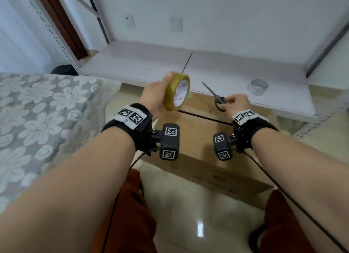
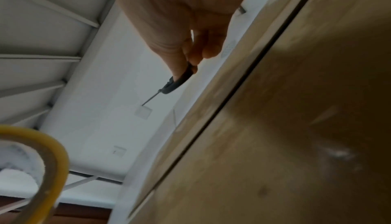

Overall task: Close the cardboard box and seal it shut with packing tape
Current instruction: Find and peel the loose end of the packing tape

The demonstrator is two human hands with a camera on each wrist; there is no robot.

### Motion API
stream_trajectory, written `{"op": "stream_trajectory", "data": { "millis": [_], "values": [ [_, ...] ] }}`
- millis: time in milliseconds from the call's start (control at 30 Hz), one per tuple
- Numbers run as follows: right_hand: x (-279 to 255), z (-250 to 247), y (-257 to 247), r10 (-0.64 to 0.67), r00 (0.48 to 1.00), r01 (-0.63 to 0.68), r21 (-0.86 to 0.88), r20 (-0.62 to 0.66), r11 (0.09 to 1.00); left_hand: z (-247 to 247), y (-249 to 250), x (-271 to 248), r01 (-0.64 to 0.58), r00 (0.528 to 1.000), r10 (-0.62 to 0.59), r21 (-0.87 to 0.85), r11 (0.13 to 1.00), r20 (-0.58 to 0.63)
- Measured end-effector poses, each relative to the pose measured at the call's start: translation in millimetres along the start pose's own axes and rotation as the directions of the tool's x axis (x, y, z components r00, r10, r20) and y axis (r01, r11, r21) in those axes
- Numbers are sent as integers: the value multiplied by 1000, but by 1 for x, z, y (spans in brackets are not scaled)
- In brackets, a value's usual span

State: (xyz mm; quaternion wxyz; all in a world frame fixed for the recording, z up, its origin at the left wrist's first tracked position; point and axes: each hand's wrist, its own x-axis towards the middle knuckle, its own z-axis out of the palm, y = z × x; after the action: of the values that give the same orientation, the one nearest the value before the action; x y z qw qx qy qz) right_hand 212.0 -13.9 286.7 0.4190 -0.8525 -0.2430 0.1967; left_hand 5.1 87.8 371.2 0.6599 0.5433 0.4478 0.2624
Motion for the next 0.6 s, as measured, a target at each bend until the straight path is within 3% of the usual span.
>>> {"op": "stream_trajectory", "data": {
  "millis": [167,333,600],
  "values": [
    [5,-24,40,-27,999,20,-293,-20,956,36,-25,13,92,989,-83,-72,993,125],
    [3,-34,61,-64,998,46,-530,-16,847,58,-38,25,129,988,-113,-163,978,110],
    [2,-36,75,-147,989,123,-484,-12,866,66,-56,39,207,971,-172,-219,953,167]
  ]
}}
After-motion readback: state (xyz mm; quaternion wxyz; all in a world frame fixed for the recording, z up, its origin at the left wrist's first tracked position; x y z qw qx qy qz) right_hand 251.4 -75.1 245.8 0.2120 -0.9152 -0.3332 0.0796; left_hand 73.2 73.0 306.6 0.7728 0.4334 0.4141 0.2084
